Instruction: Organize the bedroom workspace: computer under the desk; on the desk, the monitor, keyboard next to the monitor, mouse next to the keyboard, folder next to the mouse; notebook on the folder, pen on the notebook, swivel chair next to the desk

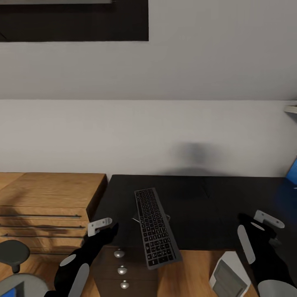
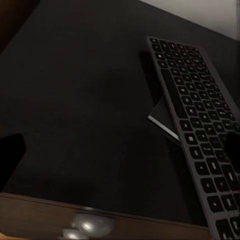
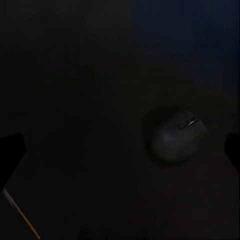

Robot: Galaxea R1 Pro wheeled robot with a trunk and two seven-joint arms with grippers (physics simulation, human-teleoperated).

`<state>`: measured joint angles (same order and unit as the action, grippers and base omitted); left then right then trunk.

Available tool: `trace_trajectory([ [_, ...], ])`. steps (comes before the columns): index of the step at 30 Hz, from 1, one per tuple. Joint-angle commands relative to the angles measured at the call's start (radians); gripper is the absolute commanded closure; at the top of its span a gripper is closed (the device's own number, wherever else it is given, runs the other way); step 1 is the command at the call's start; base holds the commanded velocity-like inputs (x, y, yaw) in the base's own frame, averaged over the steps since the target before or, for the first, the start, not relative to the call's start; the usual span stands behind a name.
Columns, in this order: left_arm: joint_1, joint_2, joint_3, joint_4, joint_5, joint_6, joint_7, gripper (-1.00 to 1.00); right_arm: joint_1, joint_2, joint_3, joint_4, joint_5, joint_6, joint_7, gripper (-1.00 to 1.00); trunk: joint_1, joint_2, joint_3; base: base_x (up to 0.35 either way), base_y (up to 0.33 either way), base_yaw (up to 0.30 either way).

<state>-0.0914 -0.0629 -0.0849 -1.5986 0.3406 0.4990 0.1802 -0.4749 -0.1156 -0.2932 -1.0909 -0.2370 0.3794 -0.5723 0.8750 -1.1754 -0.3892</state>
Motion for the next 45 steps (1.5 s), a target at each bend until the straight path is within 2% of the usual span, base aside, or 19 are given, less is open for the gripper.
trace_trajectory([
  [1, -0.001, 0.0, -0.001, -0.002, 0.011, 0.004, 0.009, -1.0, -0.001, -0.002, -0.002, -0.001, -0.007, 0.004, -0.006, -1.0, 0.0, -0.001, -0.001, 0.0, -0.117, 0.0],
  [8, -0.001, 0.0, -0.001, -0.001, 0.011, 0.004, 0.009, -1.0, -0.01, -0.036, -0.049, 0.037, -0.009, -0.018, -0.005, -1.0, 0.0, -0.001, -0.001, 0.0, -0.041, 0.0],
  [11, -0.001, 0.0, -0.001, -0.001, 0.011, 0.003, 0.009, -1.0, -0.064, -0.076, -0.059, 0.164, -0.013, -0.072, -0.004, -1.0, 0.0, -0.001, -0.001, 0.0, -0.004, 0.0],
  [13, -0.001, 0.0, -0.001, -0.001, 0.011, 0.003, 0.008, -1.0, -0.086, -0.087, -0.06, 0.216, -0.014, -0.097, -0.002, -1.0, 0.0, -0.001, -0.001, 0.0, -0.002, 0.0],
  [16, -0.001, 0.0, -0.001, -0.001, 0.011, 0.003, 0.008, -1.0, -0.148, -0.107, -0.062, 0.357, -0.015, -0.18, 0.002, -1.0, 0.0, -0.001, -0.001, 0.0, 0.0, 0.0],
  [20, -0.001, 0.0, -0.001, -0.001, 0.011, 0.003, 0.008, -1.0, -0.2, -0.123, -0.062, 0.485, -0.016, -0.277, 0.008, -1.0, 0.0, -0.001, -0.001, 0.0, 0.0, 0.0],
  [29, -0.001, -0.001, -0.001, -0.001, 0.011, 0.004, 0.009, -1.0, -0.21, -0.123, -0.066, 0.511, -0.032, -0.404, 0.021, -1.0, 0.0, -0.001, -0.001, 0.0, 0.0, 0.0],
  [33, -0.001, -0.001, -0.002, -0.001, 0.011, 0.004, 0.008, -1.0, -0.211, -0.122, -0.067, 0.511, -0.09, -0.426, 0.02, -1.0, 0.0, -0.001, -0.001, 0.0, 0.0, 0.0],
  [34, -0.001, -0.001, -0.002, -0.001, 0.011, 0.004, 0.008, -1.0, -0.211, -0.122, -0.067, 0.512, -0.122, -0.429, 0.019, -1.0, 0.0, -0.001, -0.001, 0.0, 0.0, 0.0],
  [39, 0.007, -0.002, -0.005, -0.001, 0.011, 0.002, 0.008, -1.0, -0.211, -0.123, -0.068, 0.514, -0.18, -0.42, 0.01, -1.0, 0.0, -0.001, -0.001, 0.0, 0.0, 0.0],
  [42, 0.015, -0.002, -0.042, -0.001, 0.01, -0.002, 0.009, -1.0, -0.211, -0.124, -0.068, 0.513, -0.244, -0.368, -0.002, -1.0, 0.0, -0.001, -0.001, 0.0, 0.0, 0.0],
  [44, 0.019, -0.001, -0.066, -0.001, 0.009, -0.004, 0.01, -1.0, -0.211, -0.126, -0.069, 0.511, -0.306, -0.319, -0.008, -1.0, 0.0, -0.001, -0.001, 0.0, 0.0, 0.0],
  [45, 0.019, 0.0, -0.069, -0.002, 0.009, -0.004, 0.01, -1.0, -0.211, -0.126, -0.069, 0.511, -0.313, -0.314, -0.009, -1.0, 0.0, -0.001, -0.001, 0.0, 0.0, 0.0],
])
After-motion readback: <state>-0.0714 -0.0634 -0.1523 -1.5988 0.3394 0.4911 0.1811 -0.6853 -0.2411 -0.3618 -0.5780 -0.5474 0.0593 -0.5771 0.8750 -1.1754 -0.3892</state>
